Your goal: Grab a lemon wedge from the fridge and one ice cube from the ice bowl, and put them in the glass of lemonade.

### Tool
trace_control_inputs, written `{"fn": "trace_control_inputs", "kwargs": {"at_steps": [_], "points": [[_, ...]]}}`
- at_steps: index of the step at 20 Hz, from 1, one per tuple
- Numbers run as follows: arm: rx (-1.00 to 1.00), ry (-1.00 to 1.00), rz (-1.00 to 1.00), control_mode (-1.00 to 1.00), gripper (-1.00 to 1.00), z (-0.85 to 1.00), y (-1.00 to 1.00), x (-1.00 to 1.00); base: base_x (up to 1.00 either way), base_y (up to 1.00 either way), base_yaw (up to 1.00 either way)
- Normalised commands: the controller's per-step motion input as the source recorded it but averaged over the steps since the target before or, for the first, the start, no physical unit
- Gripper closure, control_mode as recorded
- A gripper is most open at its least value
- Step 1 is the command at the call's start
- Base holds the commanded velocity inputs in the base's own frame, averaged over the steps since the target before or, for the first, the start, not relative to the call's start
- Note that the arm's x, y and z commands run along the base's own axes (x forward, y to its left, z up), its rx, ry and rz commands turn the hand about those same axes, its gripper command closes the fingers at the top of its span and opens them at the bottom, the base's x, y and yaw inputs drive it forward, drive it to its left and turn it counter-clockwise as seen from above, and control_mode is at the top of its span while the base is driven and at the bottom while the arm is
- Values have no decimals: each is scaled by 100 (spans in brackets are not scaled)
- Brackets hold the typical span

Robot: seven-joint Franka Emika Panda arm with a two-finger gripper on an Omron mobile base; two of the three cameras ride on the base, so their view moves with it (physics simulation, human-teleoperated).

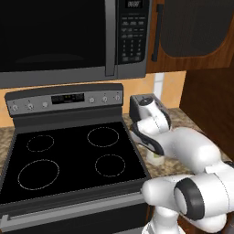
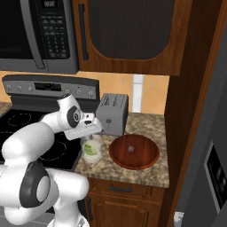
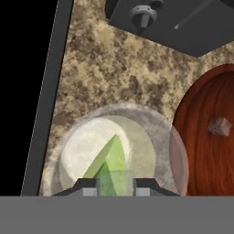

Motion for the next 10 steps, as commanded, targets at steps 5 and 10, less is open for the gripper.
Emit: {"fn": "trace_control_inputs", "kwargs": {"at_steps": [5, 10], "points": [[-1, 0, -2, -100, -100, -5, -3, 0, 0, 0, 0], [0, 0, -1, -100, -100, -9, -8, 3, 0, 0, 0]]}}
